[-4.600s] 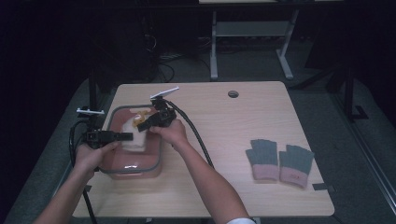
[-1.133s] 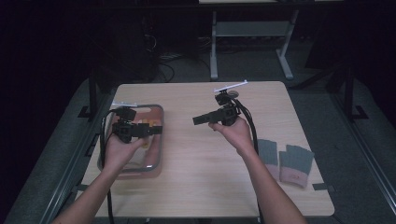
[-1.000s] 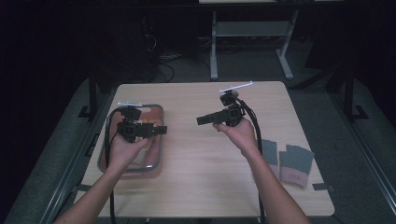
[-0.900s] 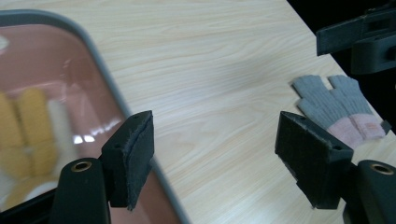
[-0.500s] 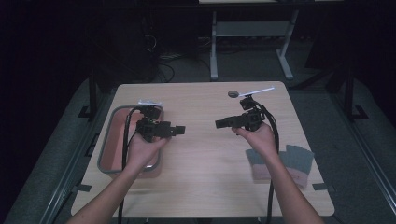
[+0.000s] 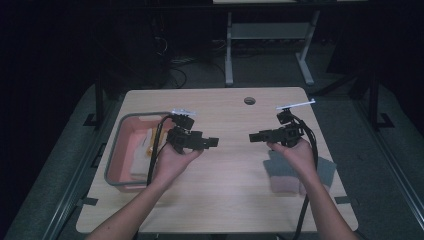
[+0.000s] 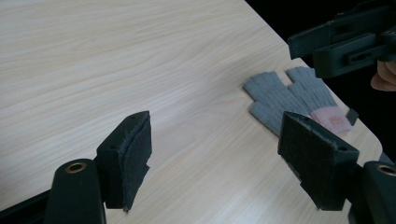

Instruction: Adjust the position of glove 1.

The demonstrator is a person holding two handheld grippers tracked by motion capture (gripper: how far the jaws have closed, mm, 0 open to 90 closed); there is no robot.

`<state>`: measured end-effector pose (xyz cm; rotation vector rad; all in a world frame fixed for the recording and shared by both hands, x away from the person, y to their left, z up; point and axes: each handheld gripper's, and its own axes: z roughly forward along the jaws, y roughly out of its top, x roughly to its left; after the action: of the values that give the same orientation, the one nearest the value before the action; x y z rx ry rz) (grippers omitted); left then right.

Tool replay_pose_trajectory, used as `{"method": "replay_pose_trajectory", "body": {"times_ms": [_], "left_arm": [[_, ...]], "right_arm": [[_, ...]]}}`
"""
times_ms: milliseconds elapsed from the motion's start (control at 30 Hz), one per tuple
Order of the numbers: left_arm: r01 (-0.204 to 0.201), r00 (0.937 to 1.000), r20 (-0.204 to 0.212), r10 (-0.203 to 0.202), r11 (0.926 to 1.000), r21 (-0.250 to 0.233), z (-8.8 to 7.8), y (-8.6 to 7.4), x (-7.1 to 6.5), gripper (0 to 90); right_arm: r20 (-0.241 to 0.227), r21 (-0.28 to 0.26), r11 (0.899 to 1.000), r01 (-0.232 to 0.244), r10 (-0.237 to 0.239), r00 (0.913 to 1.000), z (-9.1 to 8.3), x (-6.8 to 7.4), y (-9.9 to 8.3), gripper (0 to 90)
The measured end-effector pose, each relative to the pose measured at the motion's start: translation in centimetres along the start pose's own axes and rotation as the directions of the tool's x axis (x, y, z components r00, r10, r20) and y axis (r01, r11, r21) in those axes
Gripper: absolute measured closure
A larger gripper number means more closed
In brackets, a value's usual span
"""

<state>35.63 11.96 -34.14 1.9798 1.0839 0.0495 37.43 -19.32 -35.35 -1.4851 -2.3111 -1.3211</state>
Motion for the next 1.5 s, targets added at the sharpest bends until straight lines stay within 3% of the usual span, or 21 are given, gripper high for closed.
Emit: {"method": "replay_pose_trajectory", "body": {"times_ms": [433, 867, 1133, 1500], "left_arm": [[-0.040, 0.9982, 0.045, 0.039, 0.9991, 0.010, 2.9, 0.1, -2.8, 26.1], [-0.081, 0.9933, 0.083, 0.080, 0.9967, 0.012, 5.4, 0.0, -5.1, 25.4], [-0.112, 0.9879, 0.109, 0.110, 0.9936, 0.012, 7.3, -0.2, -7.0, 25.4], [-0.142, 0.9813, 0.135, 0.138, 0.9897, 0.020, 9.6, -0.6, -9.0, 25.3]], "right_arm": [[0.074, -0.005, 1.000, -0.019, 0.020, 0.9970, -2.8, -2.5, -2.5, 38.9], [0.156, -0.008, 1.000, -0.024, 0.025, 0.9874, -5.2, -4.6, -5.5, 37.0], [0.231, -0.004, 1.000, -0.016, 0.017, 0.9728, -7.2, -5.8, -7.6, 38.4], [0.298, 0.010, 1.000, -0.019, 0.015, 0.9544, -8.4, -7.5, -10.2, 42.3]]}}
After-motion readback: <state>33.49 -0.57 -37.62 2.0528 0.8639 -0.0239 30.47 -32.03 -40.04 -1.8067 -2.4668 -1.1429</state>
